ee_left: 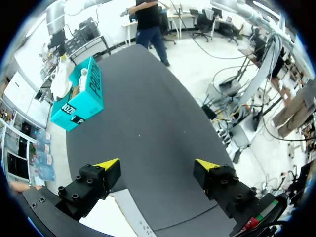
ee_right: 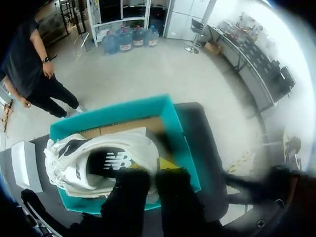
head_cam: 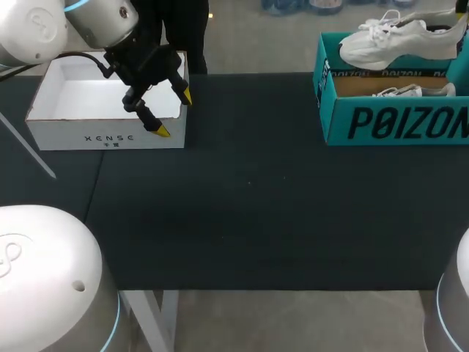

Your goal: Take the shoe out of the shoebox, open the shoe tongue, remove and reinsert the insole, then place the shoe into the shoebox

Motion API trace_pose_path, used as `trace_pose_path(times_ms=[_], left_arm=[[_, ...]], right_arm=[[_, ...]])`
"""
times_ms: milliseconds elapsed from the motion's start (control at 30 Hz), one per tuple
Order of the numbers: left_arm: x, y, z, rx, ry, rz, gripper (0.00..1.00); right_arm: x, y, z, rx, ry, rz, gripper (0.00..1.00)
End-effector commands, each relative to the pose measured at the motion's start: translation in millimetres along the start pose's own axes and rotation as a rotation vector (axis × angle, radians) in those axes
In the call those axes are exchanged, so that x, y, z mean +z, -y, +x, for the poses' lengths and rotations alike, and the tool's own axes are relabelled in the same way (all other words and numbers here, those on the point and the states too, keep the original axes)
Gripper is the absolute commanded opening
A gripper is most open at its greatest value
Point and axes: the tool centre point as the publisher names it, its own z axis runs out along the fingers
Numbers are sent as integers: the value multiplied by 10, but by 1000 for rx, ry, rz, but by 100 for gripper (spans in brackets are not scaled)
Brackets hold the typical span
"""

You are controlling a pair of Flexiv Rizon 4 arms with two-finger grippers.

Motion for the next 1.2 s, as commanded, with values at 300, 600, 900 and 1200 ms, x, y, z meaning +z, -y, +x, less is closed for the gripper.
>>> trace_pose_path(times_ms=[300, 600, 900, 1200], left_arm=[[2, 0, -3, 0, -1, -3, 100], [2, 0, -3, 0, -1, -3, 100], [2, 0, -3, 0, -1, -3, 100], [2, 0, -3, 0, -1, -3, 100]], right_arm=[[532, -134, 47, 13, -9, 58, 0], [780, -101, 79, 70, -15, 66, 0], [935, -147, 142, 68, -35, 59, 0], [1261, -193, 139, 55, -46, 62, 0]])
